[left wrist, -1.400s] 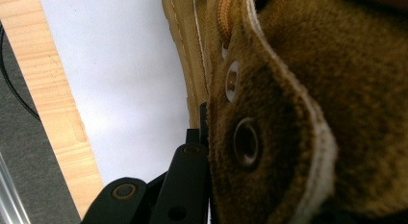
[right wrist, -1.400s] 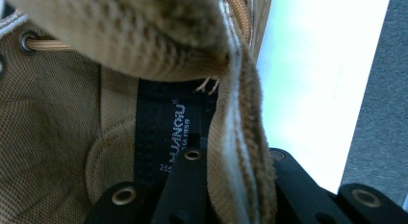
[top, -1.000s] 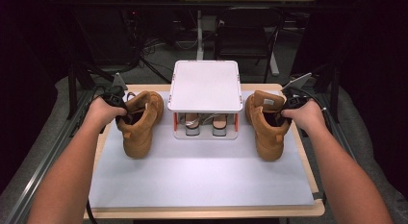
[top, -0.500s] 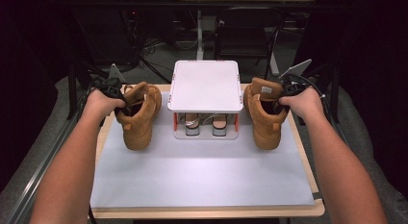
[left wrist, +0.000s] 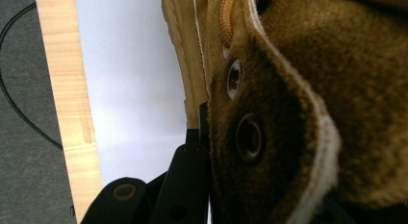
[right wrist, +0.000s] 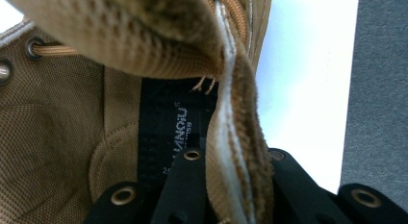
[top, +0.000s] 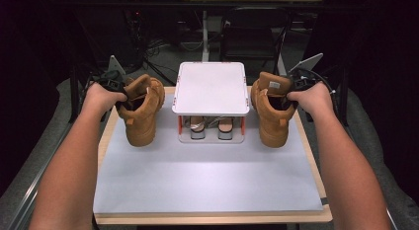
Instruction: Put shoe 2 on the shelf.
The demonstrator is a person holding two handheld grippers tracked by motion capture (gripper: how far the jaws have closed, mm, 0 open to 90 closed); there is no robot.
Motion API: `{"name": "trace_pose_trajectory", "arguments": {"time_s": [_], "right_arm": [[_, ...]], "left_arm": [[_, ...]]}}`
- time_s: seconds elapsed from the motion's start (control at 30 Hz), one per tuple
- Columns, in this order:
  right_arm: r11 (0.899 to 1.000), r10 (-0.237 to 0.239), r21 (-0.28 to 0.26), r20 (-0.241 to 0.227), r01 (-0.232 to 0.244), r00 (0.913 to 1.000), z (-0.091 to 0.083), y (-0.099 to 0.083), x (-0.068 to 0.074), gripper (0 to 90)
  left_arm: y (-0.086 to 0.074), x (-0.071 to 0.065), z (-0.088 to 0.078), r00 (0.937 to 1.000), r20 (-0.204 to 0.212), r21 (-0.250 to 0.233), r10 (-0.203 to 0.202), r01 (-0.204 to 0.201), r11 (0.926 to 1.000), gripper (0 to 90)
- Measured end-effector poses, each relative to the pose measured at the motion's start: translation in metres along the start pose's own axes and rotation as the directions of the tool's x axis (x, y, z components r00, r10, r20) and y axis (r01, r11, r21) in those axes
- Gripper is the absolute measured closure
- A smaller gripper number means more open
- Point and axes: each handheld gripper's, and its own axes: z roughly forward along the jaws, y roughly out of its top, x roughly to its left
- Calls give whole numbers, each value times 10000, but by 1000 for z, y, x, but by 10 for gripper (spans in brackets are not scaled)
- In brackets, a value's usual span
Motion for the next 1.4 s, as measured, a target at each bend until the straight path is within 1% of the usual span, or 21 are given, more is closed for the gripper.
{"name": "trace_pose_trajectory", "arguments": {"time_s": [0.17,0.2,0.23,0.27,0.43,0.5,0.57,0.67,0.7,0.83,0.9,0.93,0.97,1.0,1.1,1.17,1.27,1.4], "right_arm": [[9995,224,-224,-23,-224,9997,-9,2,-1,864],[9994,239,-253,-54,-241,9997,-11,2,-1,864],[9993,307,-195,-41,-308,9995,-13,3,-1,864],[9991,323,-257,-39,-324,9995,-15,3,0,864],[9982,314,-508,9,-313,9995,-24,5,3,863],[9979,327,-558,4,-326,9995,-28,6,4,863],[9976,353,-593,12,-352,9994,-32,7,6,863],[9971,309,-701,-35,-311,9995,-38,8,9,863],[9967,311,-752,-52,-314,9995,-40,9,10,863],[9962,306,-811,-86,-312,9995,-47,10,14,863],[9963,312,-797,-110,-320,9995,-51,11,15,863],[9957,276,-877,-98,-284,9996,-52,11,16,863],[9957,303,-877,-104,-311,9995,-54,12,17,863],[9953,323,-914,-65,-327,9995,-55,12,18,863],[9944,390,-974,-150,-403,9991,-59,14,19,863],[9938,396,-1034,-145,-409,9991,-61,15,20,863],[9935,385,-1070,-106,-394,9992,-65,17,23,863],[9922,448,-1161,-131,-460,9989,-71,21,30,863]], "left_arm": [[2,-4,-6,10000,78,-118,18,-17,9999,865],[3,-5,-7,9999,66,-133,75,-74,9999,865],[3,-6,-8,9999,79,-104,79,-78,9999,865],[3,-7,-9,9999,113,-148,42,-41,9999,865],[6,-10,-17,9999,110,-177,110,-108,9998,865],[7,-12,-21,9999,90,-272,52,-49,9996,865],[7,-13,-25,9999,19,-379,101,-100,9992,865],[8,-14,-32,10000,83,-486,41,-37,9988,865],[8,-14,-34,10000,86,-430,37,-33,9991,865],[10,-16,-45,9999,73,-529,94,-90,9986,865],[11,-17,-50,10000,65,-599,-13,17,9982,865],[12,-17,-52,10000,62,-586,43,-39,9983,865],[13,-17,-55,10000,66,-549,14,-10,9985,865],[14,-18,-56,10000,79,-612,-52,57,9981,865],[15,-19,-60,9999,120,-749,-18,27,9972,865],[16,-20,-62,9998,216,-694,-55,70,9976,865],[20,-23,-65,9997,200,-721,-152,166,9973,865],[27,-30,-71,9999,41,-705,-134,137,9974,865]]}}
